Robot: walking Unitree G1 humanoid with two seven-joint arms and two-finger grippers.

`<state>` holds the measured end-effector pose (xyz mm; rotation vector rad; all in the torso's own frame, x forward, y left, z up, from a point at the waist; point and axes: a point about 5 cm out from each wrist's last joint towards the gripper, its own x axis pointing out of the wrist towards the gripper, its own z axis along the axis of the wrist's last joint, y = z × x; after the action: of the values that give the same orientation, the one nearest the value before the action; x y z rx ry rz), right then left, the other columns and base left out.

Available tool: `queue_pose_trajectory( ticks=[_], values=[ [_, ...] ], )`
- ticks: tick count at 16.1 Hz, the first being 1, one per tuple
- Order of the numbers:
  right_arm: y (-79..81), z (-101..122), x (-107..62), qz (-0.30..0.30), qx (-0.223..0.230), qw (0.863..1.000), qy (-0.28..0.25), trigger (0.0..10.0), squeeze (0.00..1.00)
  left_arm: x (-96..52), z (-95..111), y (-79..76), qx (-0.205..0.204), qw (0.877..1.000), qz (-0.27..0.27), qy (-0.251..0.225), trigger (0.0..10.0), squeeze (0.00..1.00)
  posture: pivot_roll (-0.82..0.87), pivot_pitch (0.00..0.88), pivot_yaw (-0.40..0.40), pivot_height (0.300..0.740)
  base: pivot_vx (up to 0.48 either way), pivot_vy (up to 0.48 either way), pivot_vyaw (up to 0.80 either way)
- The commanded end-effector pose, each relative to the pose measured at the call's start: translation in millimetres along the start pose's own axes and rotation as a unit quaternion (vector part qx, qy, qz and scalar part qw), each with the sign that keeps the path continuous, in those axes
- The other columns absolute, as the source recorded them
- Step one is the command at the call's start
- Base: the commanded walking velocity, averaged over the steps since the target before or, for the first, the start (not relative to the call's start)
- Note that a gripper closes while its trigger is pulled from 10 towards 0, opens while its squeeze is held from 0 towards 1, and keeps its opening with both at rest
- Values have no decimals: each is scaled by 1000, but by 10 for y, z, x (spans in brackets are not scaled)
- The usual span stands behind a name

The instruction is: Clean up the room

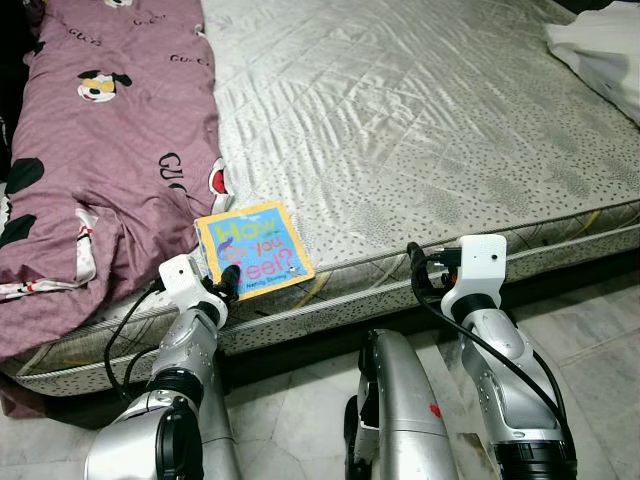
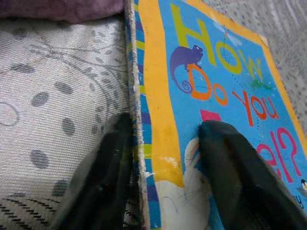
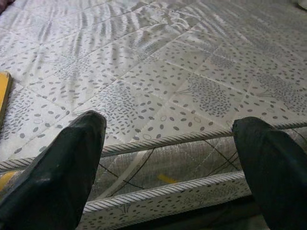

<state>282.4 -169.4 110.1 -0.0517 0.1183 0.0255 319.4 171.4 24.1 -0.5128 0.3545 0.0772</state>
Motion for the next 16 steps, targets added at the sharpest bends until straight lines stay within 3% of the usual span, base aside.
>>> queue_pose_trajectory(
  ticks=[1,12,16],
  values=[
    [-16,24,30,-2,-6,1000,-5,10000,0,-6,-73,-15,-10,1000,-1,15,0,0,-69,73,-28,507,0,0,0],
    [-22,106,176,-1,-29,999,-28,10000,0,24,-3,-63,-26,1000,-3,-9,0,0,-60,15,-36,507,0,0,0],
    [-4,183,293,2,-40,998,-43,10000,0,39,119,-111,27,998,-10,-52,0,0,-44,0,-54,507,0,0,0]
  ],
)
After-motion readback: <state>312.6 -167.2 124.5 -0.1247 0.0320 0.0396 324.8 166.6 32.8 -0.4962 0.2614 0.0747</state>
